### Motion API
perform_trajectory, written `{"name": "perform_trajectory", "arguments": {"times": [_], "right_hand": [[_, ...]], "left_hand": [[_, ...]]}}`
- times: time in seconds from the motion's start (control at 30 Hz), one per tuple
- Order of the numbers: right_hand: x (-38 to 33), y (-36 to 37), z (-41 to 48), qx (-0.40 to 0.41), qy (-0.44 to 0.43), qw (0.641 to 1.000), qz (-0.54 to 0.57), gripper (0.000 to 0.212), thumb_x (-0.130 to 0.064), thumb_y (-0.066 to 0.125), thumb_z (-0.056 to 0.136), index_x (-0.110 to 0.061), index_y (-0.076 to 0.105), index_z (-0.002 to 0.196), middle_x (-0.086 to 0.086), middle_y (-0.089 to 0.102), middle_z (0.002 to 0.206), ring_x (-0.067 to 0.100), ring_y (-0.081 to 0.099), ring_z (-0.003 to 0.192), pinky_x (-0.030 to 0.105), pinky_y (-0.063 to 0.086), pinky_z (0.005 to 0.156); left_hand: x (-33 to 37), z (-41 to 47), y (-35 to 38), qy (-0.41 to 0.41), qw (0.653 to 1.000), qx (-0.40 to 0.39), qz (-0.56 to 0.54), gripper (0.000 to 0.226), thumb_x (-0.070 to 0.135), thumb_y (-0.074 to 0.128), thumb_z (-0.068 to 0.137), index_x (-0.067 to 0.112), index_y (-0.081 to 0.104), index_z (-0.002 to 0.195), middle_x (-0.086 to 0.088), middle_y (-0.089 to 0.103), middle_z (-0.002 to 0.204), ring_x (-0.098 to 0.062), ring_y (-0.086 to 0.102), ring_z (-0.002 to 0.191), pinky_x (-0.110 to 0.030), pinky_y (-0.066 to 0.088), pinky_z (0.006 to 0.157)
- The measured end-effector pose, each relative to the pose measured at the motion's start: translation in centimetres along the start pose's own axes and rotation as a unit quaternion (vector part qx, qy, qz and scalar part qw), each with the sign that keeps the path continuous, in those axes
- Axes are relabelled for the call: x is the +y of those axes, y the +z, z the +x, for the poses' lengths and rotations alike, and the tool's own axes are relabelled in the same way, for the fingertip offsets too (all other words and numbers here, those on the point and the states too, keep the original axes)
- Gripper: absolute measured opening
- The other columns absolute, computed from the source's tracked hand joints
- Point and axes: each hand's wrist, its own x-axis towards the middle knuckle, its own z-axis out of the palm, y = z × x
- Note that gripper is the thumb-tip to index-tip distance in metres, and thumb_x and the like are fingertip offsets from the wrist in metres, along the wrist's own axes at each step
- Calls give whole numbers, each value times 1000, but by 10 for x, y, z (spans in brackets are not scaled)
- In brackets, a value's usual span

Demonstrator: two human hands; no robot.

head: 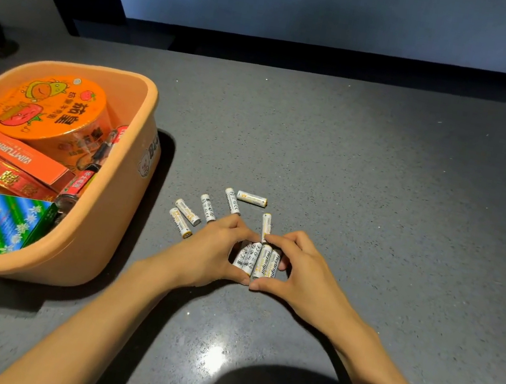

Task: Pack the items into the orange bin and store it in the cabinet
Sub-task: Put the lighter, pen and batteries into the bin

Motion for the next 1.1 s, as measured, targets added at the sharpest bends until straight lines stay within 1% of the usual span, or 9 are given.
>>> {"name": "perform_trajectory", "arguments": {"times": [0.13,0.3,0.43,0.63,0.83,0.93,1.0,1.1], "right_hand": [[-3,0,3,-23,-2,1000,-7,74,-30,82,64,-28,49,131,-18,39,96,-2,44,76,6,36,72],[-5,-2,2,-13,-7,1000,-4,63,-21,83,65,-25,57,122,-9,48,97,1,47,76,5,35,70],[-7,0,-1,-15,-6,1000,-4,58,-21,83,65,-20,61,118,-9,50,99,-1,48,75,5,35,71],[-12,6,-5,-35,-26,999,-18,58,-26,82,65,-22,59,119,-14,50,99,-2,49,78,5,35,72],[-23,17,-8,-56,-56,997,-24,57,-29,82,64,-20,62,117,-19,51,96,-5,50,78,5,36,69],[-36,19,-4,-66,-64,995,-26,56,-31,83,64,-21,63,115,-16,54,99,-3,51,76,6,37,68],[-50,19,0,-64,-69,995,-24,54,-33,83,63,-24,64,112,-16,55,98,2,52,75,9,40,67],[-79,14,9,-54,-89,994,-19,50,-32,82,62,-27,65,108,-17,56,95,4,52,73,11,40,68]], "left_hand": [[-1,-3,1,1,1000,12,-7,64,28,80,67,17,54,124,-1,46,102,-8,41,87,-2,29,73],[-1,-7,3,4,1000,24,-16,65,28,81,65,15,56,123,4,39,93,-7,39,82,-2,29,72],[-2,-14,6,6,999,33,-16,66,29,81,64,13,56,123,4,39,91,-6,36,79,-3,29,71],[-2,-28,9,-7,999,34,-27,65,31,81,65,15,56,122,3,39,93,-6,38,80,-3,30,71],[-4,-52,7,-10,1000,24,-10,65,34,78,68,19,53,126,4,37,92,-5,36,79,-5,30,70],[-2,-65,-4,-15,1000,20,6,63,35,76,71,19,52,127,3,37,96,-10,42,86,-12,31,73],[0,-75,-17,-19,999,25,24,61,37,75,72,19,52,126,0,40,99,-13,46,89,-15,30,71],[3,-92,-49,-8,997,44,70,61,42,72,73,19,50,126,2,39,101,-11,44,88,-16,29,70]]}}
